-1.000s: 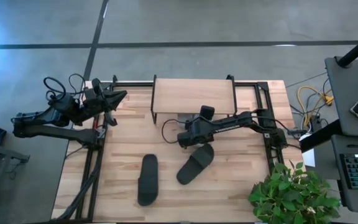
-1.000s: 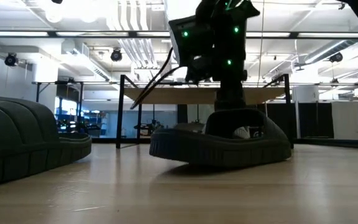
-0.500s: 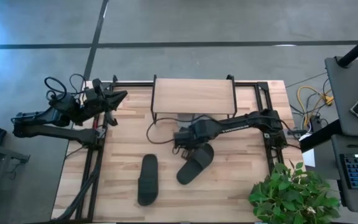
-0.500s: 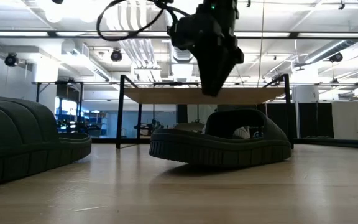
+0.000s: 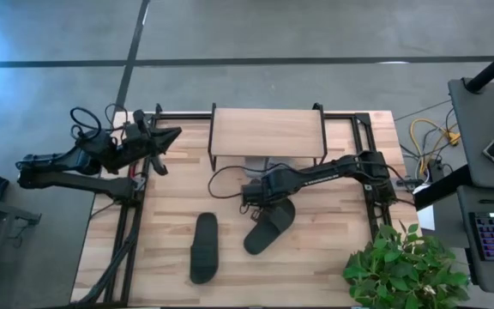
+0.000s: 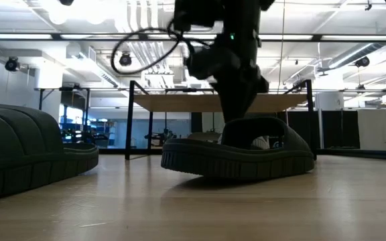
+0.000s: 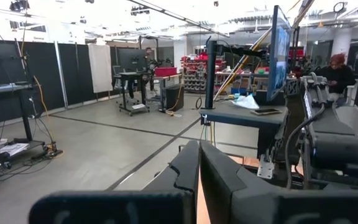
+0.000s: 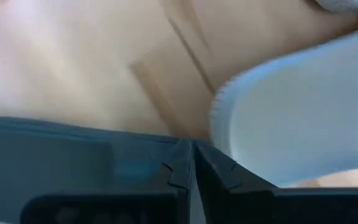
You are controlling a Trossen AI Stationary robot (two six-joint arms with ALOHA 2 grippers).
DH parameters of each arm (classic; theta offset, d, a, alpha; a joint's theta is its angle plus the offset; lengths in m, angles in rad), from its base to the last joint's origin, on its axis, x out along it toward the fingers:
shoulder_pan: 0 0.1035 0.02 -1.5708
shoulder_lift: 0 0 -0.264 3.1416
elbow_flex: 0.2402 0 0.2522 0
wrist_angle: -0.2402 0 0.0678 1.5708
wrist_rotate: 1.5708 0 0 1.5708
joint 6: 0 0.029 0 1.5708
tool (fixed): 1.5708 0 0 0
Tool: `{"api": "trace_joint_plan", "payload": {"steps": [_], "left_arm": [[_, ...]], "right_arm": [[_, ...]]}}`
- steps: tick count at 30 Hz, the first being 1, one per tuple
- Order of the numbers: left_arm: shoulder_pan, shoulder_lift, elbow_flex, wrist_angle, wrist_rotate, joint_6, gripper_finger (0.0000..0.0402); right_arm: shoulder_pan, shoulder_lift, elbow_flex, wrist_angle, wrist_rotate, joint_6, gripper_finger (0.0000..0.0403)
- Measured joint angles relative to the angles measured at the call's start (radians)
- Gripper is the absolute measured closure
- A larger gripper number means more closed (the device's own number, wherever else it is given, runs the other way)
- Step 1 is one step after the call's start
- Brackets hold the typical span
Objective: Pick and place slides into the shelf
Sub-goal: Put the gray slide under the shelf
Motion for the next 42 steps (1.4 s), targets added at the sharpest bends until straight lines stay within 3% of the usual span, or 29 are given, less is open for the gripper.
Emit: {"api": "trace_joint_plan", "payload": {"steps": [6,18,25,31,35,42], "left_arm": [[0.0,-0.002,0.0,0.0,0.0,0.0,0.0402],[0.0,0.001,0.0,0.0,0.0,0.001,0.0402],[0.0,0.006,0.0,0.0,0.0,0.001,0.0402],[0.0,0.006,0.0,-0.001,0.0,0.001,0.0402],[0.0,0.007,0.0,0.0,0.0,0.001,0.0402],[0.0,0.02,0.0,-0.001,0.0,0.001,0.0402]], "right_arm": [[-0.001,-0.001,-0.076,0.007,0.077,0.043,0.0391],[-0.052,0.0,-0.055,-0.174,0.474,0.178,0.039],[-0.072,-0.013,-0.012,-0.171,0.453,0.103,0.039],[-0.044,-0.077,-0.017,-0.162,0.207,0.052,0.039],[-0.054,-0.109,-0.094,-0.152,0.097,0.214,0.039],[-0.057,-0.16,-0.221,-0.123,0.088,0.575,0.039]]}}
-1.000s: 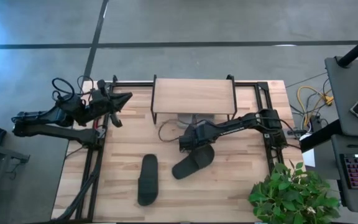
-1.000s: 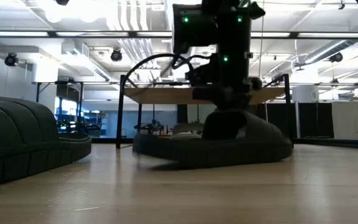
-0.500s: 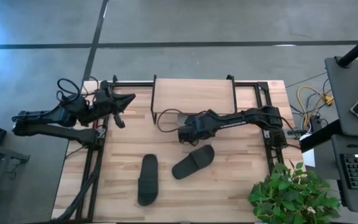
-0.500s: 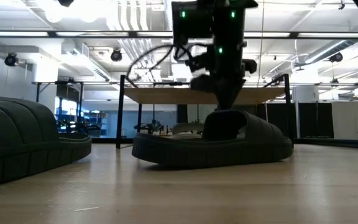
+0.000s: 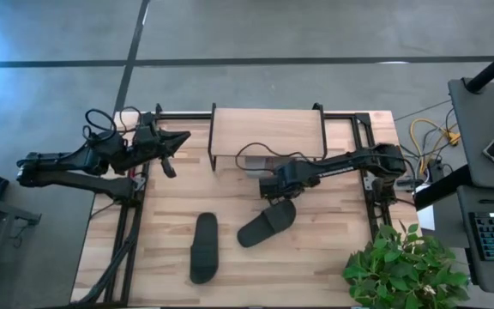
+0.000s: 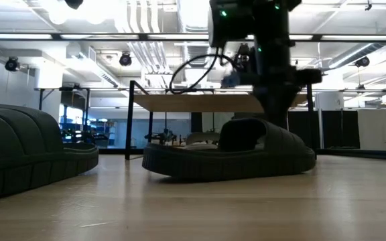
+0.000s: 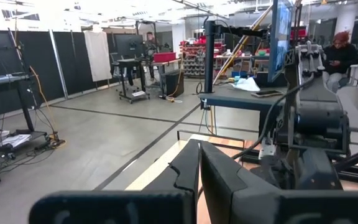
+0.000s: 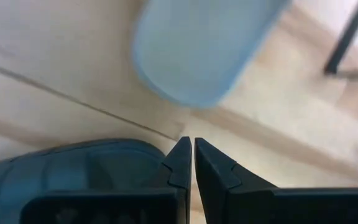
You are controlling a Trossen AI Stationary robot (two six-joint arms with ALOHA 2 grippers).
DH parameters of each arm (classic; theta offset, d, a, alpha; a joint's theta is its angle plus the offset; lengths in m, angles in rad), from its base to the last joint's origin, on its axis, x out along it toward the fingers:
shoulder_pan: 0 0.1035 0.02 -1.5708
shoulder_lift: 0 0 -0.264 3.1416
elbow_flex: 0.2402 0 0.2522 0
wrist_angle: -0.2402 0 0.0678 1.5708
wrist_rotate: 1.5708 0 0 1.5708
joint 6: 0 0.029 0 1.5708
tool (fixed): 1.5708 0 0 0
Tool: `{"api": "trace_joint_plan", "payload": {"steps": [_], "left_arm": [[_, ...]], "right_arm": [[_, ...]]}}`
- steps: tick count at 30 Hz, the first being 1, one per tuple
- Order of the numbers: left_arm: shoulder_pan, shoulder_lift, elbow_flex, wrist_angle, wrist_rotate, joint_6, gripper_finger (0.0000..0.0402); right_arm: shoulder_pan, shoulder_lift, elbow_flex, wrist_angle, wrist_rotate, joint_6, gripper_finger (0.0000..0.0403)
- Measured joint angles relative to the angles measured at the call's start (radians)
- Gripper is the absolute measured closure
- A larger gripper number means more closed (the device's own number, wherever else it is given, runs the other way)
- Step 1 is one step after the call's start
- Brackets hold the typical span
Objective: Pick and place slides into the shelf
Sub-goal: Put the gray slide under the shelf, then put the left black slide on the shelf
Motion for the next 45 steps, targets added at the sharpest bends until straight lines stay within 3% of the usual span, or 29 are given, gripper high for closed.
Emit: {"api": "trace_joint_plan", "payload": {"steps": [6,18,30,39,45], "left_arm": [[0.0,0.0,0.0,0.0,0.0,0.0,0.0402],[0.0,0.008,0.0,0.0,0.0,0.0,0.0402],[0.0,0.026,0.0,0.0,-0.001,0.0,0.0402],[0.0,0.031,0.0,0.0,0.0,-0.001,0.0402],[0.0,0.018,0.005,0.001,0.0,-0.005,0.0402]], "right_arm": [[0.03,-0.001,-0.043,0.085,-0.02,0.131,0.039],[0.043,0.097,-0.068,0.145,0.113,0.212,0.039],[-0.022,0.125,-0.062,0.134,0.425,0.29,0.039],[-0.058,0.123,-0.034,0.141,0.324,0.134,0.039],[0.022,0.123,0.045,0.139,0.121,-0.031,0.039]]}}
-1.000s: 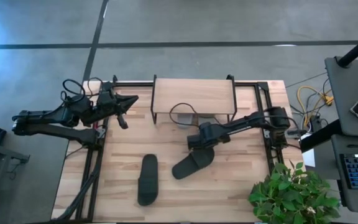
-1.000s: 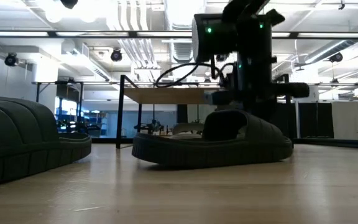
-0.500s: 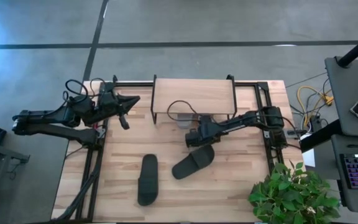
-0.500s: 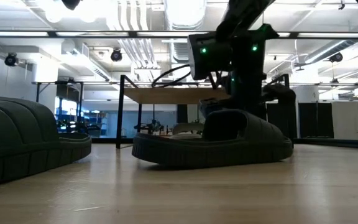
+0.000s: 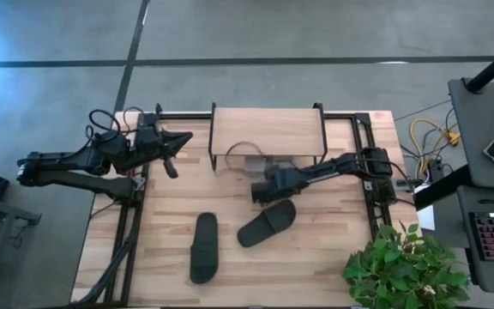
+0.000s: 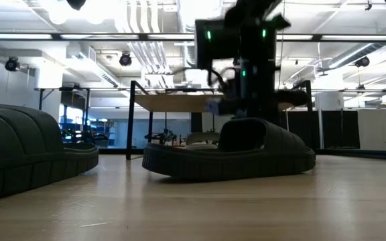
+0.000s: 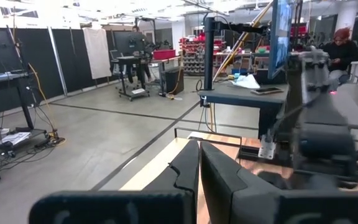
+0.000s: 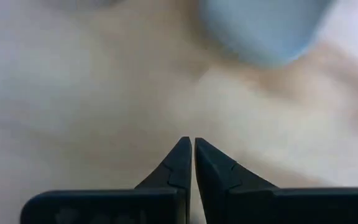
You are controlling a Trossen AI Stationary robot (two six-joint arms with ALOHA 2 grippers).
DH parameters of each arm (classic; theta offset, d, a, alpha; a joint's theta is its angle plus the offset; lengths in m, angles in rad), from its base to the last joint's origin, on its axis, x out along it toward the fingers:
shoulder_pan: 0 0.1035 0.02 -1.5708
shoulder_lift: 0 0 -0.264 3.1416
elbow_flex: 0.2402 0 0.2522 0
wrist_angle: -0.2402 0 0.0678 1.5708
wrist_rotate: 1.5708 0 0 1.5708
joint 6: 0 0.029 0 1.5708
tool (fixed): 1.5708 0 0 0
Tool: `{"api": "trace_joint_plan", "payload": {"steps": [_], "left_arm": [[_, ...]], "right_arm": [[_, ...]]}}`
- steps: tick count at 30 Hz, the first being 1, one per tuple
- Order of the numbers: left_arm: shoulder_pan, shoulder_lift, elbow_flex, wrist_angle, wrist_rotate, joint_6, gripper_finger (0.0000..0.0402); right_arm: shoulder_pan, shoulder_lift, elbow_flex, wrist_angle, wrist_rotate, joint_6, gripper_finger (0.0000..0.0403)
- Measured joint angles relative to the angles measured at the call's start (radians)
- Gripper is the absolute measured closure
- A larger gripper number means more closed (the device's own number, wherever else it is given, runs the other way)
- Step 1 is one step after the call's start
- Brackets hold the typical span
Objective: Pick and place slides into the shelf
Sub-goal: Put the left black slide on the shelf
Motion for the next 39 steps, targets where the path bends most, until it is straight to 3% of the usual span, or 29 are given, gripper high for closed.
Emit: {"api": "trace_joint_plan", "payload": {"steps": [9,17,24,31,39], "left_arm": [[0.0,-0.01,0.0,-0.001,0.0,0.0,0.0402],[0.0,-0.013,0.0,-0.002,0.001,0.0,0.0402],[0.0,-0.047,0.0,-0.087,0.038,0.0,0.0402],[0.0,-0.118,-0.001,-0.179,0.062,-0.001,0.0402],[0.0,-0.25,-0.001,-0.219,0.083,-0.001,0.0402]], "right_arm": [[0.143,0.0,0.205,-0.138,-0.014,-0.046,0.0379],[0.208,-0.002,0.366,-0.181,-0.015,-0.06,0.0274],[0.268,0.006,0.387,-0.178,-0.065,-0.039,0.0208],[0.299,0.009,0.347,-0.179,0.012,0.139,0.0211],[0.315,0.01,0.342,-0.156,-0.019,0.088,0.0221]]}}
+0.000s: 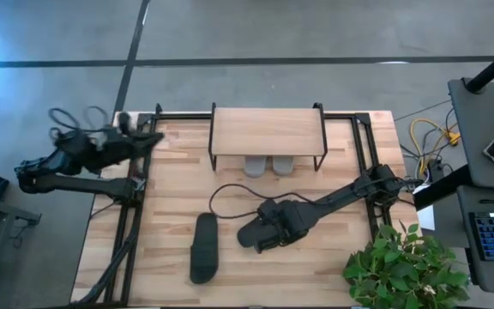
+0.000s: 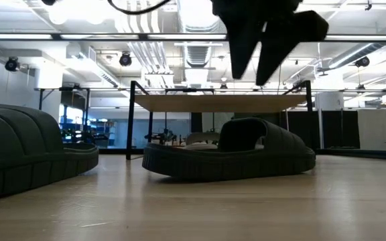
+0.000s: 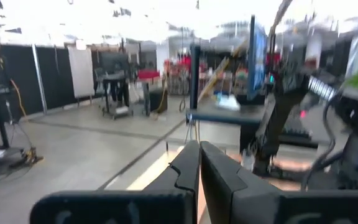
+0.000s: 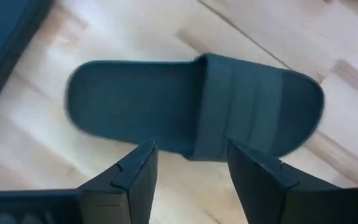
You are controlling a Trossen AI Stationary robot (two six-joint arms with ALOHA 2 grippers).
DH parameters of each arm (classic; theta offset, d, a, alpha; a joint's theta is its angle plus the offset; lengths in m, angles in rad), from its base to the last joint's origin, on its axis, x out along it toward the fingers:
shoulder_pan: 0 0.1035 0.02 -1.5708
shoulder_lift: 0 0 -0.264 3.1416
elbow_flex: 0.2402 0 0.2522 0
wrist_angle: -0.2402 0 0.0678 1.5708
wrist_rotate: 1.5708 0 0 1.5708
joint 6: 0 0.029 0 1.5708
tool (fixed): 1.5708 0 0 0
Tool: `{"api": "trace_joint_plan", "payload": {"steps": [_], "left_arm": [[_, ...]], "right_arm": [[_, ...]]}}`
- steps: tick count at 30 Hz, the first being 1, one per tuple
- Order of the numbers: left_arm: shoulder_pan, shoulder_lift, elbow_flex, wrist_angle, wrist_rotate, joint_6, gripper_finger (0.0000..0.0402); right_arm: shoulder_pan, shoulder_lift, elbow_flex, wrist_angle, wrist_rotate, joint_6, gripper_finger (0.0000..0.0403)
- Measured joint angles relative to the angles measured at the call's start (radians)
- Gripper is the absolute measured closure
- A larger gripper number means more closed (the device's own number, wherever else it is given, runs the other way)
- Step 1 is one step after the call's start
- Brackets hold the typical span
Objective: Pick and place slides into the shelf
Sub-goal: Put the left black slide on the shelf
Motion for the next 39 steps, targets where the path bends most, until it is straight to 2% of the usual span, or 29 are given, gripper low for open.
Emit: {"api": "trace_joint_plan", "payload": {"steps": [2,4,8,13,16,18,21,24,26,29,32,36,39], "left_arm": [[0.0,-0.03,0.002,0.0,-0.003,0.0,0.0402],[0.0,-0.05,-0.002,-0.012,-0.002,-0.001,0.0402],[0.0,-0.076,-0.003,-0.01,0.0,-0.001,0.0402],[0.0,-0.07,-0.005,-0.022,0.001,-0.005,0.0402],[0.0,-0.046,-0.005,-0.049,0.027,-0.074,0.0402],[0.0,-0.025,-0.005,-0.108,0.115,-0.118,0.0402],[0.0,0.019,-0.005,-0.216,0.303,-0.176,0.0402],[-0.001,0.074,-0.005,-0.322,0.386,-0.322,0.0402],[0.0,0.116,-0.005,-0.391,0.451,-0.435,0.0402],[0.0,0.172,-0.006,-0.42,0.617,-0.507,0.0402],[-0.001,0.286,-0.006,-0.375,0.793,-0.512,0.0402],[0.0,0.436,-0.006,-0.336,0.949,-0.482,0.0402],[-0.001,0.557,-0.009,-0.335,0.977,-0.48,0.0402]], "right_arm": [[-0.001,0.0,0.038,0.036,-0.037,-0.056,0.0221],[-0.005,0.0,0.089,0.044,-0.119,-0.082,0.0221],[-0.011,0.0,0.16,0.042,-0.243,-0.018,0.0221],[-0.006,-0.002,0.185,0.063,-0.245,0.062,0.0221],[-0.001,-0.001,0.182,0.07,-0.212,0.105,0.0221],[0.004,-0.002,0.182,0.073,-0.164,0.138,0.0221],[0.016,-0.002,0.194,0.085,-0.054,0.164,0.0221],[0.035,-0.013,0.221,0.084,0.107,0.169,0.0221],[0.041,-0.034,0.233,0.069,0.171,0.142,0.0221],[0.044,-0.071,0.227,0.007,0.193,0.103,0.0221],[0.045,-0.124,0.196,-0.069,0.193,0.087,0.0221],[0.055,-0.206,0.15,-0.125,0.193,0.057,0.0221],[0.069,-0.277,0.084,-0.142,0.191,0.041,0.0221]]}}
